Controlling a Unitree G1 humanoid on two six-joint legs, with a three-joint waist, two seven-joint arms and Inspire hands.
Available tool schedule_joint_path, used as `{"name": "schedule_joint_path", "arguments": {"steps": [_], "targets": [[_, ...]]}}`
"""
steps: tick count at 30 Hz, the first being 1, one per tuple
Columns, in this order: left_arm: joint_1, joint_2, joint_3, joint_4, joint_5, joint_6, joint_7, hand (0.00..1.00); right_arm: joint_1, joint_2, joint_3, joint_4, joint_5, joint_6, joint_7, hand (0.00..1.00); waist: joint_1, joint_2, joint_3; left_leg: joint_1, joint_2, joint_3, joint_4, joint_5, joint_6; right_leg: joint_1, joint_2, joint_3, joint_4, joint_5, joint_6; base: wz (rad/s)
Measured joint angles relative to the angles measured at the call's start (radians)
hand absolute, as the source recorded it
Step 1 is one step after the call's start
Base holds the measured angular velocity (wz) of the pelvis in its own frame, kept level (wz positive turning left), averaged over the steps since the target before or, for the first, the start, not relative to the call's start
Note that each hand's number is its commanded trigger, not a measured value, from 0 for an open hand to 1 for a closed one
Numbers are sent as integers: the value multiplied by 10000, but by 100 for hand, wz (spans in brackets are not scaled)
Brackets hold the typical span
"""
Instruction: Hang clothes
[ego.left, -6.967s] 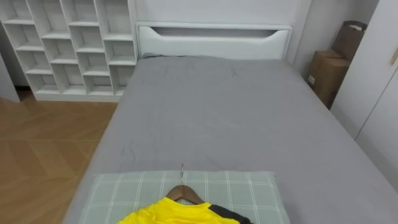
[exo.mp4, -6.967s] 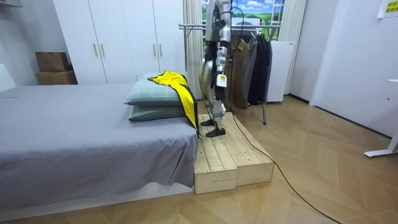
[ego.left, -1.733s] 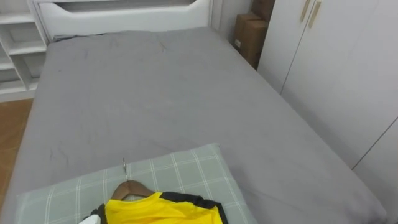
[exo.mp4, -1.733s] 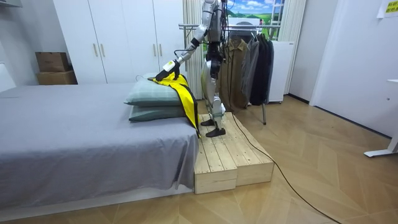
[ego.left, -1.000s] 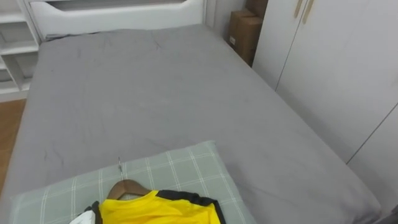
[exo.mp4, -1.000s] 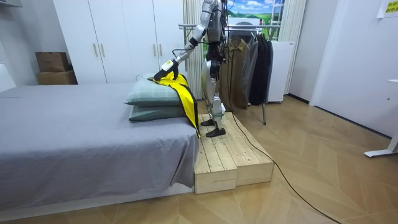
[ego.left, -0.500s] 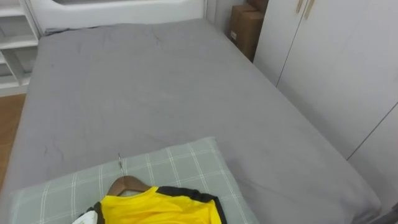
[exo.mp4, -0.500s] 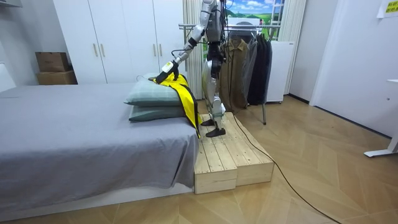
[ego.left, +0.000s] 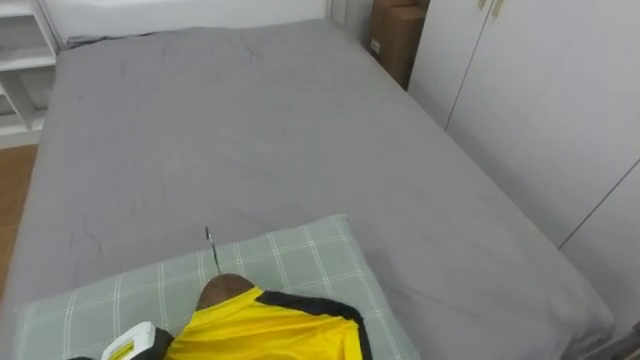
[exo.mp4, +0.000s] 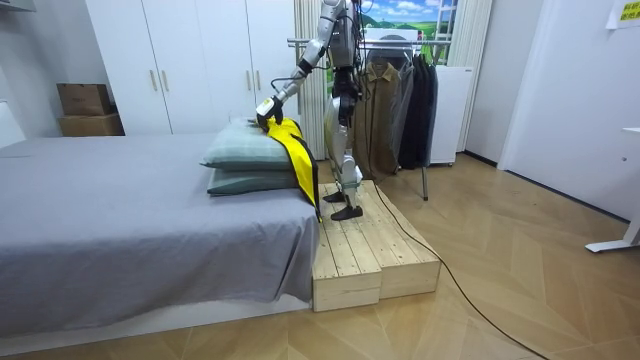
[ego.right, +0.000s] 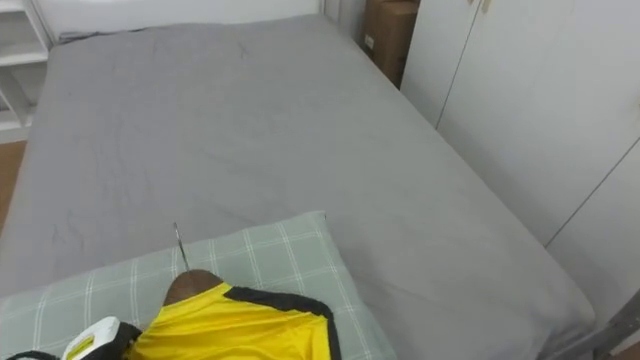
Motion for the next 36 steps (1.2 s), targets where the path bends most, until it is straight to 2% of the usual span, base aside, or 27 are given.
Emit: {"name": "schedule_joint_path", "arguments": {"steps": [15,18,24,27,31,33,36], "targets": [[2,-27,19,205,-71,-3,-23,100,-1,4,-11,23,10,-2,16,0,-24,-1,-24,7,1,11,3,1,0,-2,-5,-19,10,0,0,0],[3,-26,19,363,-79,-10,-20,100,4,4,-11,26,13,-2,9,0,-29,7,-73,28,1,28,4,1,0,11,-5,-18,14,0,0,0],[4,-31,25,376,-390,-9,-20,100,3,-8,-12,5,16,-59,-117,0,58,45,-100,58,1,98,-2,2,-1,28,-5,-5,21,0,0,0],[4,-33,35,376,-956,-50,0,100,-8,-30,-12,25,134,-223,-132,0,45,85,-102,54,1,87,0,2,0,41,-3,-2,19,0,0,0],[5,-24,12,333,-2244,-188,88,100,-33,-64,-11,26,168,-433,-203,0,47,212,-98,71,-3,29,11,2,0,101,-5,-3,-26,3,-1,1],[5,-25,3,241,-2765,-313,94,100,11,-87,-11,6,184,-575,-198,0,55,279,-67,158,-3,7,-1,2,0,187,2,1,-31,3,-1,3],[9,-17,19,-440,-3379,-326,101,100,-20,-125,-20,-84,181,-715,-200,0,107,448,-48,152,-16,-81,-4,2,0,221,-3,-23,-22,4,1,6]]}}
